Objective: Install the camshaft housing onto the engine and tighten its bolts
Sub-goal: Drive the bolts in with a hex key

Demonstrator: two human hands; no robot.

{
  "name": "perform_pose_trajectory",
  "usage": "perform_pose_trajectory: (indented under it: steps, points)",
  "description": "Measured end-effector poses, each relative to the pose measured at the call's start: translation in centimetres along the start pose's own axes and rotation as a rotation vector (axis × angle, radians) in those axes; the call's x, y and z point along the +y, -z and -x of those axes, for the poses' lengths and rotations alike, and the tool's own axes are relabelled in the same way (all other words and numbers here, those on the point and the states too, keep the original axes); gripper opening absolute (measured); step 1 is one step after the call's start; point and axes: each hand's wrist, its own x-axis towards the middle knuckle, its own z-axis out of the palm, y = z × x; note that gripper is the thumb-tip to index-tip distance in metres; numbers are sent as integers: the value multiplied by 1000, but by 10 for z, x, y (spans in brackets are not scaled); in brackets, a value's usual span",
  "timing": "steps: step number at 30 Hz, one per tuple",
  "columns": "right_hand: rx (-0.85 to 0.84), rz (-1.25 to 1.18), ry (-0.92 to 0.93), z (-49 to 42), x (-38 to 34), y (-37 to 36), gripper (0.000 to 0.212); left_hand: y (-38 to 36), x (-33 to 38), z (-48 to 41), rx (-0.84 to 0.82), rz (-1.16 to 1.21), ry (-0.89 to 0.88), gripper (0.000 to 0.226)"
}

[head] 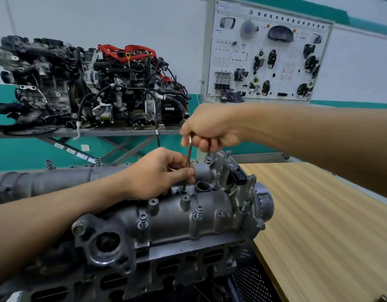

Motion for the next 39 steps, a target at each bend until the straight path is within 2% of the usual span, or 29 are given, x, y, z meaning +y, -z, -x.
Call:
perform_pose_trajectory:
  steps: [2, 5, 7, 10, 12, 15, 20, 23, 28, 31, 34, 37, 39]
  points:
    - [-112, -249, -117, -4, 12, 9, 23, 0, 1, -1, 16, 5, 3, 19]
    - [-213, -229, -112, 2, 24, 24, 18, -1, 5, -2, 0, -31, -18, 17]
    - [-162, -57, -25, 7, 24, 28, 18, -1, 6, -2, -14, -57, -23, 18]
    - [123, 486, 397, 12, 13, 29, 16, -1, 4, -3, 9, -20, -5, 19]
    - [159, 630, 558, 21, 4, 33, 22, 0, 4, -2, 33, 3, 10, 19]
    - [130, 708, 581, 29, 0, 34, 22, 0, 5, -2, 36, -27, 9, 20]
    - [316, 842, 676, 21, -1, 12, 20, -3, 7, -2, 18, -53, 2, 18]
    - [283, 794, 693, 26, -3, 14, 25, -1, 6, -2, 42, -22, 7, 21]
    - [281, 910, 712, 29, 3, 12, 23, -3, 8, -3, 25, -26, 19, 18]
    - [251, 1000, 745, 30, 2, 10, 31, -3, 9, -2, 23, -40, 14, 19]
    - [212, 991, 749, 33, 3, 15, 32, -2, 8, -2, 45, -31, 18, 18]
    - [266, 925, 777, 31, 6, 13, 24, -3, 8, -3, 24, -48, 20, 17]
    - [292, 965, 790, 28, 8, 10, 27, -4, 8, -3, 13, -61, 19, 17]
